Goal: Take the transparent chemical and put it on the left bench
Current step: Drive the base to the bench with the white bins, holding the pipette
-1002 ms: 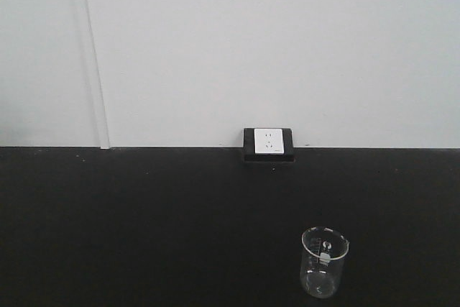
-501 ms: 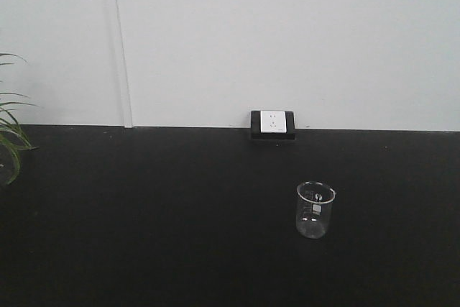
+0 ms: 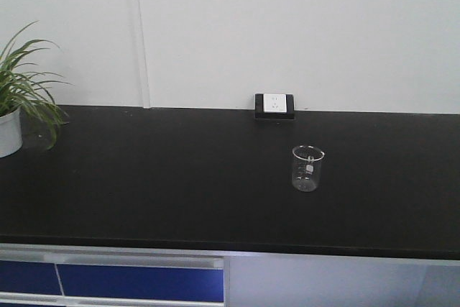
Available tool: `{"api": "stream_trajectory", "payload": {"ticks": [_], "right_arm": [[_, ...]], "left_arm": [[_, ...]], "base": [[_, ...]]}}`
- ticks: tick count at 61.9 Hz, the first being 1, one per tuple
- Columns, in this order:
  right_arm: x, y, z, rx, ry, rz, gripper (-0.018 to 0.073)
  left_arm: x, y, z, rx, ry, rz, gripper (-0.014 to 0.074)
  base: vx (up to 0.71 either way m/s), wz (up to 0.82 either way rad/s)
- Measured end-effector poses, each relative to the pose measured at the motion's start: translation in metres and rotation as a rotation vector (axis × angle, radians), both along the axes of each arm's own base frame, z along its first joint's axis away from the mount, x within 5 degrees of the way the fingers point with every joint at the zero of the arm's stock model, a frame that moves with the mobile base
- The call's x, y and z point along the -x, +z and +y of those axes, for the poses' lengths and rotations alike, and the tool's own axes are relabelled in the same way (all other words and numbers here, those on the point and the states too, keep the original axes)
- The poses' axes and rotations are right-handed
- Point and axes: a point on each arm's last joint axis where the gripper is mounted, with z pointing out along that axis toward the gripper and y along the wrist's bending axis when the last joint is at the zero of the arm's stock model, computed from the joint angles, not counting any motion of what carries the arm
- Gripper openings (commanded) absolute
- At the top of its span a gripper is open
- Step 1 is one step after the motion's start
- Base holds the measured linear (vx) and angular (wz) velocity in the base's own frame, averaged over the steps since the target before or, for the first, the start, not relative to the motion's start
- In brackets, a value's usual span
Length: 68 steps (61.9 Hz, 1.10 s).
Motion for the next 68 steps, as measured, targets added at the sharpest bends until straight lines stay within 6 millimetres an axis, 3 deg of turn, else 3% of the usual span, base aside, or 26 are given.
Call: {"api": "stream_trajectory", "payload": {"ticks": [27, 68], "right_arm": [[0.0000, -0.0001, -0.0001, 0.000, -0.001, 0.001, -0.0008], [0.0000, -0.0002, -0.0001, 0.000, -0.001, 0.002, -0.0008]], "left_arm": [[0.0000, 0.0000, 0.0000, 0.000, 0.000, 0.000, -0.0003], [0.0000, 0.0000, 0.0000, 0.000, 0.000, 0.000, -0.0003]], "base": [[-0.28, 0.35], [-0.12, 0.81]]}}
